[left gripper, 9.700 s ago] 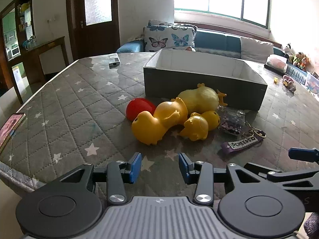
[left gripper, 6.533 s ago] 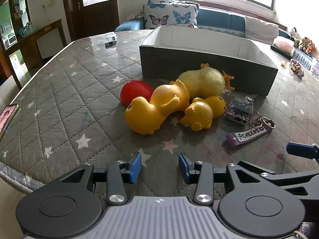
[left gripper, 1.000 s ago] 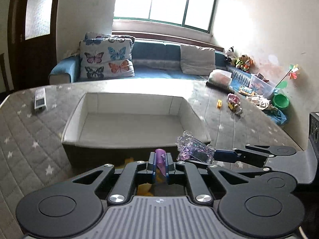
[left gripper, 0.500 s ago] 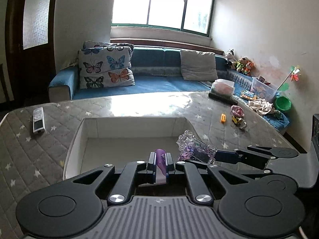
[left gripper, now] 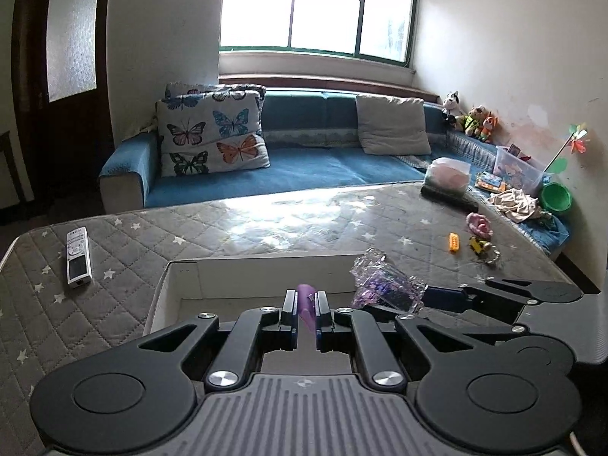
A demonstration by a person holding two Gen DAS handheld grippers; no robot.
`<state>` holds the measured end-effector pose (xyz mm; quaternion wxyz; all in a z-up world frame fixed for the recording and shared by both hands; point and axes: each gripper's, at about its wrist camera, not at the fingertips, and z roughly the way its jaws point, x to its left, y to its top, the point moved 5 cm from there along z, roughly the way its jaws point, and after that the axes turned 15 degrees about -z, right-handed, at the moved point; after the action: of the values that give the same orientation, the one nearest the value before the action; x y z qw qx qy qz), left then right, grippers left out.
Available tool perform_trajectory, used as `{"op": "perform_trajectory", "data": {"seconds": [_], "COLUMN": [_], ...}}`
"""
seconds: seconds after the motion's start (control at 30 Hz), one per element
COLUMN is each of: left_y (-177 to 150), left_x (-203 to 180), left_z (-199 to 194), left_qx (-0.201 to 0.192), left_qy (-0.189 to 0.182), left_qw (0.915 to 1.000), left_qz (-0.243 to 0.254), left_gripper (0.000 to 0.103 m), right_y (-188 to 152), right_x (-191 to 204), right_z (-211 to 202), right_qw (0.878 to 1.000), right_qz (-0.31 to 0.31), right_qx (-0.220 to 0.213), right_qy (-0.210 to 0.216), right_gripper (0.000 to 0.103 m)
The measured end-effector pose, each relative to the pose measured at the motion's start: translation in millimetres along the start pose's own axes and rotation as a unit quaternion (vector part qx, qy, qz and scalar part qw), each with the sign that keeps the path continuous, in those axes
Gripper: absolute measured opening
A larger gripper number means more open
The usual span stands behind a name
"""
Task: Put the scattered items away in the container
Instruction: 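Lift the keychain with both tools and carry it over the grey box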
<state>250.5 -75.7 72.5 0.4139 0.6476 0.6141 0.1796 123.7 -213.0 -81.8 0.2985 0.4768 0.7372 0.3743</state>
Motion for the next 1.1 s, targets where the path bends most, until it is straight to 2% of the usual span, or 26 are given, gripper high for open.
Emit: {"op": "perform_trajectory", "data": {"seconds": [0.5, 0.8, 1.1], "left_y": [-10.8, -20.6, -24.9], "left_x": [25.7, 34.2, 37.5], "left_z": [60.8, 80.0, 90.6], "left_qx": [0.064, 0.09, 0.101], "left_qy": [0.017, 0.027, 0.038], "left_qw": [0.9977, 0.9954, 0.994], "left_qz": [-0.014, -0.018, -0.016], "left_gripper": [0.009, 0.009, 0.009], "right_y": [-24.5, -36.5, -38.8], "right_x": [-4.9, -2.7, -0.2], "right_z": [60.1, 79.1, 82.1], "right_qw": [0.998, 0.996, 0.995], "right_qz": [0.018, 0.016, 0.003], "right_qx": [0.062, 0.091, 0.101], "right_qy": [0.009, 0.008, 0.0], "right_gripper": [0.047, 0.047, 0.047]}}
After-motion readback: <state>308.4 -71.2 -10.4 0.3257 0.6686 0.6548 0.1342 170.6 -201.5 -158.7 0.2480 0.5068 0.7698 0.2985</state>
